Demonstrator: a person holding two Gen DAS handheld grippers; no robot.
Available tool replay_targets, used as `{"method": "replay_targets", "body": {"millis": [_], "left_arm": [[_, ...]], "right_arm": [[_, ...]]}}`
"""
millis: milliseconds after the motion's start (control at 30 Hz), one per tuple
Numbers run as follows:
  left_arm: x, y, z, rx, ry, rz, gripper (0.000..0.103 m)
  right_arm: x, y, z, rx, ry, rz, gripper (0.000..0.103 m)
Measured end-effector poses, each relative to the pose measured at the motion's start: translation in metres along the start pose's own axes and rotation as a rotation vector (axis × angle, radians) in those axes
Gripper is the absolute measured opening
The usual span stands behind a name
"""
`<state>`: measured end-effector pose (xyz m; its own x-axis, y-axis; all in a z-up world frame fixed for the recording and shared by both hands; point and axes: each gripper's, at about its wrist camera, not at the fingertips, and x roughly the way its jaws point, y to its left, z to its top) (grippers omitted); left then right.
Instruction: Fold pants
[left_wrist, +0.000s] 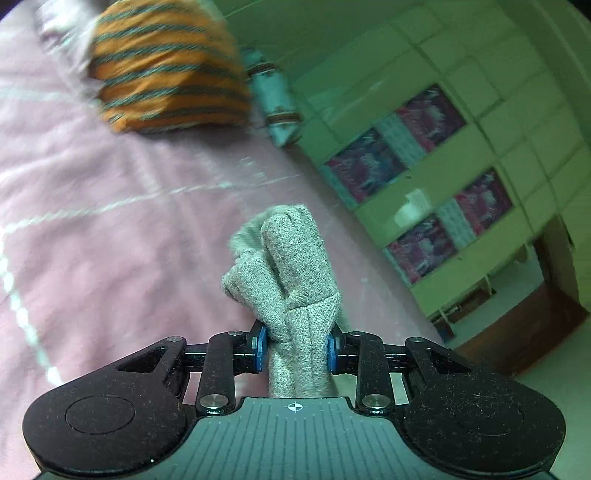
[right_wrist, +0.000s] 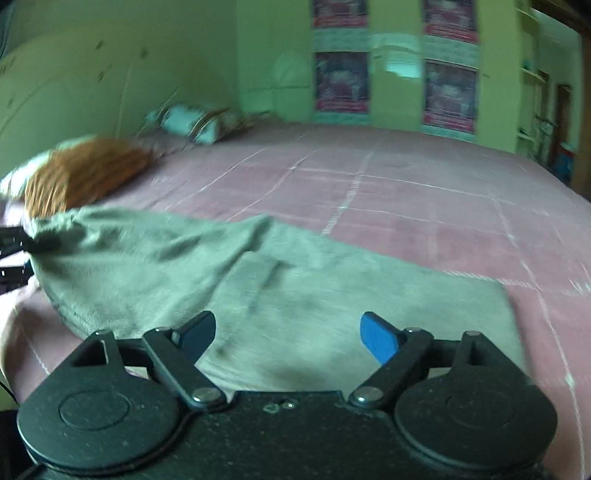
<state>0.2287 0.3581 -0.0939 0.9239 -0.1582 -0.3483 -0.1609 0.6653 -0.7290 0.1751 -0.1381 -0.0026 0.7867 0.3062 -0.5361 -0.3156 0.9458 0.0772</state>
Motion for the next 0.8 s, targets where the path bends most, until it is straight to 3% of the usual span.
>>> {"method": "replay_targets", "body": {"millis": [100,167,367,500,667,700,767,800], "left_arm": [[-0.005,-0.039,0.001,0.101,-0.02,-0.038,0.03],[-0.008,-0.074,-0.004,0.222,-0.033,-0.064,0.03],[0.011,-0.165,-0.032,0.377,0.024,-0.17,0.03],[0.036,-0.223,-0.074,0.433,0.104,-0.242,0.03],[0.074,-0.293,-0.159,0.532,0.282,-0.341,0.031],[0.083,-0.306,-0.182,0.553,0.342,-0.339,0.037],[0.097,-0.325,-0.225,0.616,0.459,-0.314,0.063],[0.094,-0.327,-0.235,0.61,0.463,-0.322,0.063]], "right_arm": [[-0.018,-0.026,-0.011,0.076,-0.005,-0.038,0.08],[-0.03,-0.043,-0.018,0.139,-0.018,-0.054,0.08],[-0.053,-0.077,-0.025,0.252,-0.068,-0.055,0.079],[-0.07,-0.104,-0.03,0.301,-0.11,-0.07,0.079],[-0.091,-0.147,-0.039,0.394,-0.145,-0.117,0.08],[-0.094,-0.156,-0.041,0.416,-0.146,-0.126,0.08],[-0.1,-0.173,-0.048,0.458,-0.152,-0.142,0.08],[-0.103,-0.181,-0.051,0.481,-0.153,-0.154,0.08]]}}
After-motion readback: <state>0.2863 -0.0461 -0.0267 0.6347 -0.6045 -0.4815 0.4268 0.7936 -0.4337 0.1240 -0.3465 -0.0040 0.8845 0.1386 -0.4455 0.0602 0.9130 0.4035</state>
